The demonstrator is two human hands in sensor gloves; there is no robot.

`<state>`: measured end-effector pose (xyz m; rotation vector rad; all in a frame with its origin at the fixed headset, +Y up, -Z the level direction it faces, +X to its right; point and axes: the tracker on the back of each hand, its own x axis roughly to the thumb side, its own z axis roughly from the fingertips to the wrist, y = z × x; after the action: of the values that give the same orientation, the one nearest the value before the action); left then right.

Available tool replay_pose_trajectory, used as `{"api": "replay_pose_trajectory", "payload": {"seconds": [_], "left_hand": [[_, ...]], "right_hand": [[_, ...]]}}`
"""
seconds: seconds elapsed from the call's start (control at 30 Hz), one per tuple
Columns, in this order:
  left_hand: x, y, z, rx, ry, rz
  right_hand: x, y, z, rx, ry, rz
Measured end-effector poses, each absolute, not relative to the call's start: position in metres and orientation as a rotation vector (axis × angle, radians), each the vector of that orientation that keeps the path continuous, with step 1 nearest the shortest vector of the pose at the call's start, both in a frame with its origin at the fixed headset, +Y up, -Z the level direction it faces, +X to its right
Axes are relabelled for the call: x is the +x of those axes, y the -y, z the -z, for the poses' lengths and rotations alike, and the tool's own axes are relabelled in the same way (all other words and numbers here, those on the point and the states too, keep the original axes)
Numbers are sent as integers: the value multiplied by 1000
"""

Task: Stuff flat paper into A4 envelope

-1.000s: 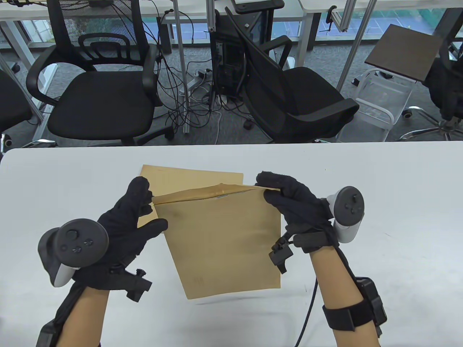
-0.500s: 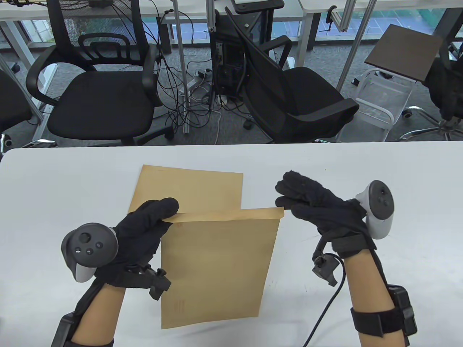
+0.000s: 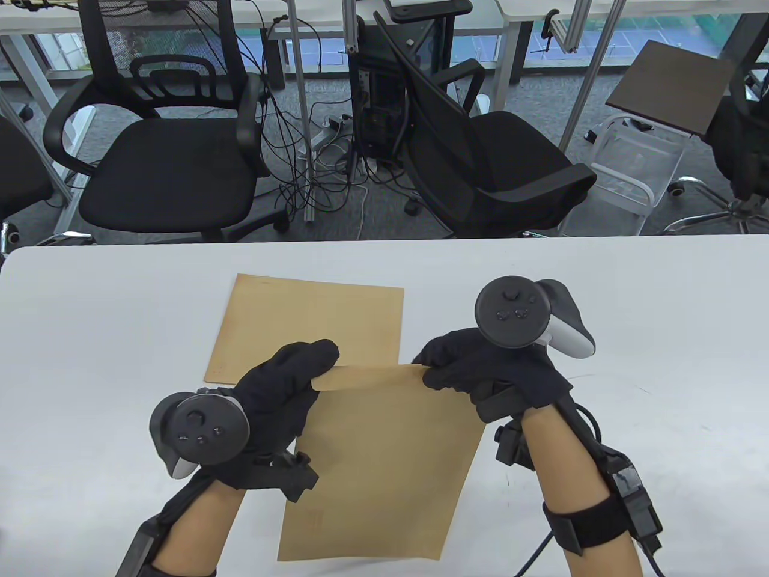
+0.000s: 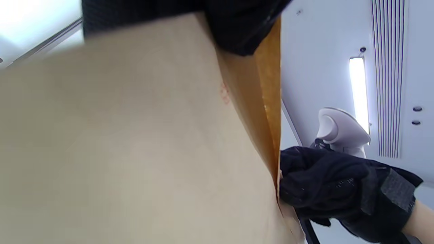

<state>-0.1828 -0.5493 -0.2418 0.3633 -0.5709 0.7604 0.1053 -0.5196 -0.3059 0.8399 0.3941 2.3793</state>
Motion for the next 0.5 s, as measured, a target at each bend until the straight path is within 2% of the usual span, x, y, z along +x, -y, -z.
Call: {"api": "replay_pose_trajectory", "payload": {"seconds": [0.1, 0.27, 0.4, 0.5], "left_hand": [[-185, 546, 244, 183, 604, -665], [-174, 543, 249, 63, 644, -707], [-165, 546, 255, 113, 505, -633], [-160, 549, 258, 117, 494, -542]], "right_hand": [[108, 521, 301, 843, -311, -2434], [108, 516, 293, 856, -223, -2529], [103, 516, 287, 905, -200, -2530], [97, 512, 284, 905, -180, -2601]]}}
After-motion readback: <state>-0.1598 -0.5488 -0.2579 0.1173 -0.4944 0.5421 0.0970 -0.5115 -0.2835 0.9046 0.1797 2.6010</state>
